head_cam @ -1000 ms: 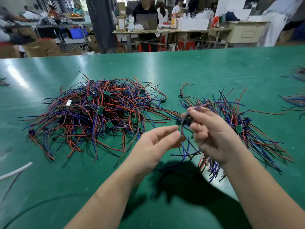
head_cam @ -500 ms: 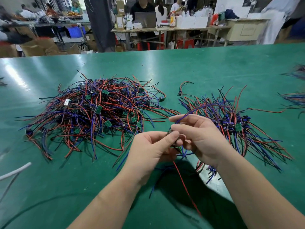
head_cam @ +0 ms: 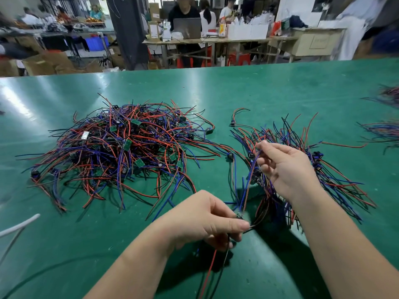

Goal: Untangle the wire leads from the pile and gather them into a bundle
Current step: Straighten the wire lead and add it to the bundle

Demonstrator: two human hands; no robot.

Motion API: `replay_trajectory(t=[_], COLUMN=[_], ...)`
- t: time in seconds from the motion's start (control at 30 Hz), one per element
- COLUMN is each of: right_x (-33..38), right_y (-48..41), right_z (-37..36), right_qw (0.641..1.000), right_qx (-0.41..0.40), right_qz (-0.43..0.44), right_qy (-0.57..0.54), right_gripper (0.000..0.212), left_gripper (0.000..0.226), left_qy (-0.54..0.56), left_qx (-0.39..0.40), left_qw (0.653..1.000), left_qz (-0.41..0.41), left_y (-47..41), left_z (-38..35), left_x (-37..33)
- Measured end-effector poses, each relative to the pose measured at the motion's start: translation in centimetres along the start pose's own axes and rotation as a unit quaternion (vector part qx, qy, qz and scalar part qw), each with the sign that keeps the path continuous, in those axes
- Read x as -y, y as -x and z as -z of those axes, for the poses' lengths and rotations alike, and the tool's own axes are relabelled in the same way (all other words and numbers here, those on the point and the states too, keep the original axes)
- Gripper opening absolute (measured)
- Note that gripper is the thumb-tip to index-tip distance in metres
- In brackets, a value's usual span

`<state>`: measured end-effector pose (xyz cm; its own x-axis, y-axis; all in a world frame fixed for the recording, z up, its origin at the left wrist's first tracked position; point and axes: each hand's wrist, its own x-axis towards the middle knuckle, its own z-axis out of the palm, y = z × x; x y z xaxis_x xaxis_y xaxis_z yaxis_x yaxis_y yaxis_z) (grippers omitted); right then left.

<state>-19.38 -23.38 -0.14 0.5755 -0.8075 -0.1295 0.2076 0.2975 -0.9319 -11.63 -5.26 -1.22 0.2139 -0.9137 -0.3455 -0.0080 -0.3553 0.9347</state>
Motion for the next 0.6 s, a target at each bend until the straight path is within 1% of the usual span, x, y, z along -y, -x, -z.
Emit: replay_trajectory(t=[0.03, 0.07, 0.13, 0.17, 0.2, 0.23, 0.27, 0.3, 0.33, 0.37, 0.4, 0.43, 0.53, 0.6], right_x=[0.0, -0.1, -0.2, -0.4, -0.7, -1.1, -1.6, -2.2, -2.7, -3.2, -3.5, -3.4, -2.6, -1.8], right_y=[-0.2, -0.3, -0.3, -0.2, 0.1, 0.6, 1.2, 1.7, 2.1, 2.4, 2.6, 2.7, 2.7, 2.6], right_z=[0.0, -0.1, -0.2, -0.4, -0.6, -0.9, -1.3, -1.7, -2.0, -2.2, -2.3, -2.3, -2.1, -1.9], right_qw=[0.999, 0.998, 0.993, 0.99, 0.983, 0.97, 0.949, 0.919, 0.884, 0.849, 0.828, 0.828, 0.856, 0.864], right_qx=[-0.021, -0.042, -0.067, -0.056, -0.019, 0.044, 0.117, 0.184, 0.227, 0.241, 0.234, 0.219, 0.183, 0.148], right_qz=[0.018, 0.042, 0.092, 0.117, 0.141, 0.158, 0.166, 0.173, 0.188, 0.215, 0.238, 0.247, 0.269, 0.299], right_qy=[-0.02, -0.026, 0.016, 0.059, 0.115, 0.178, 0.241, 0.303, 0.364, 0.419, 0.451, 0.453, 0.402, 0.376], right_gripper=[0.012, 0.011, 0.009, 0.009, 0.01, 0.01, 0.008, 0.004, 0.002, 0.009, 0.015, 0.019, 0.021, 0.019], left_gripper=[0.019, 0.02, 0.021, 0.022, 0.022, 0.022, 0.023, 0.025, 0.029, 0.035, 0.04, 0.041, 0.038, 0.034], left_qy=[-0.006, -0.003, 0.033, 0.061, 0.092, 0.122, 0.145, 0.158, 0.162, 0.164, 0.169, 0.182, 0.21, 0.159], left_qx=[-0.008, -0.031, -0.117, -0.163, -0.202, -0.232, -0.254, -0.269, -0.279, -0.283, -0.281, -0.275, -0.242, -0.243], left_qw=[1.0, 0.999, 0.992, 0.984, 0.974, 0.964, 0.955, 0.948, 0.944, 0.943, 0.943, 0.942, 0.945, 0.954], left_qz=[-0.001, -0.008, -0.028, -0.037, -0.045, -0.052, -0.059, -0.065, -0.066, -0.064, -0.062, -0.061, -0.071, -0.077], left_y=[0.0, -0.1, -0.6, -0.9, -1.1, -1.2, -1.3, -1.4, -1.5, -1.6, -1.7, -1.7, -1.8, -1.9], left_z=[0.0, 0.0, 0.0, 0.0, 0.2, 0.3, 0.5, 0.7, 0.8, 0.8, 0.9, 0.9, 1.0, 1.0], left_x=[0.0, 0.0, 0.0, 0.1, 0.1, 0.1, 0.1, 0.2, 0.3, 0.3, 0.3, 0.2, -0.1, -0.1])
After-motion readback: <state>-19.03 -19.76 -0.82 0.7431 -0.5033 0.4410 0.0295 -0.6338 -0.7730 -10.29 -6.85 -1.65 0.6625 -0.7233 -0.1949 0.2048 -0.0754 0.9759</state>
